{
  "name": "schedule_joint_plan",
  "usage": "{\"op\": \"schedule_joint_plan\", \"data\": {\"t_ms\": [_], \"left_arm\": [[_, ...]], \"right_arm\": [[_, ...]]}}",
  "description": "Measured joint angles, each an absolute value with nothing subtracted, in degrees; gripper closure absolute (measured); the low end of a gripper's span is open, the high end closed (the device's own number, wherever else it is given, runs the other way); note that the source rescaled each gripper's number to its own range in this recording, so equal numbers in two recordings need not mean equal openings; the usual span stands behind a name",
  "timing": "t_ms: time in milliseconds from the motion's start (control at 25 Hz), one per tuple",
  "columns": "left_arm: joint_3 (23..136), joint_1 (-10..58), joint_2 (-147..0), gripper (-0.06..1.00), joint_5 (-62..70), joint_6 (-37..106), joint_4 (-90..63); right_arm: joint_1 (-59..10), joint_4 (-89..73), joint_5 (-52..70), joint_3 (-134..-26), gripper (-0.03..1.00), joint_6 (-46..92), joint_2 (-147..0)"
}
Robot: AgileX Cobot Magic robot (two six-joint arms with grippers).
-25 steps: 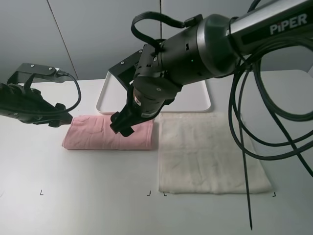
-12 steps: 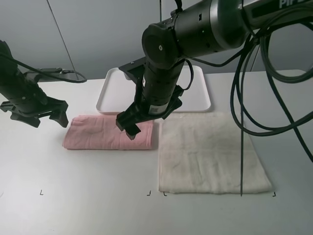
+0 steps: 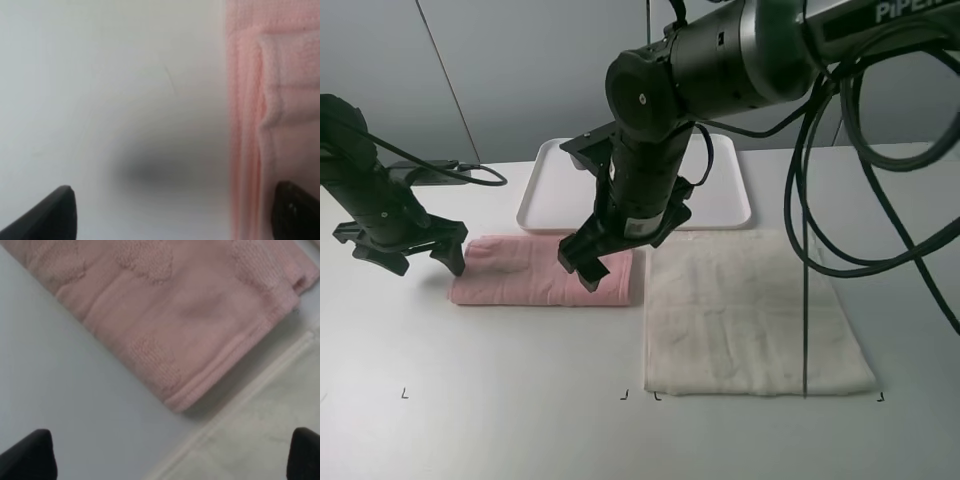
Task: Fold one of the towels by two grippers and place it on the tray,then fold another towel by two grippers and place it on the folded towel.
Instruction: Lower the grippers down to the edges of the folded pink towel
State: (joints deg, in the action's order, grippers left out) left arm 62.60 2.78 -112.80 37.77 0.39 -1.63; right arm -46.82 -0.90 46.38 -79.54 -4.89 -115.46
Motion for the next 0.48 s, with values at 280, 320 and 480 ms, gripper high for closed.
{"op": "schedule_joint_plan", "data": {"t_ms": [280,320,480], "left_arm": [[62.6,2.8,-114.1,-0.05,36.6,0.0,-1.6],[62.6,2.8,-114.1,-0.05,36.5,0.0,-1.6],[63.6,2.9,-115.7,-0.05,36.6,0.0,-1.5]], "right_arm": [[-46.8,-2.2,48.1,-81.4,-0.03,-3.4,-119.5],[-46.8,-2.2,48.1,-81.4,-0.03,-3.4,-119.6],[-46.8,-2.2,49.3,-83.2,-0.03,-3.4,-120.6]]}}
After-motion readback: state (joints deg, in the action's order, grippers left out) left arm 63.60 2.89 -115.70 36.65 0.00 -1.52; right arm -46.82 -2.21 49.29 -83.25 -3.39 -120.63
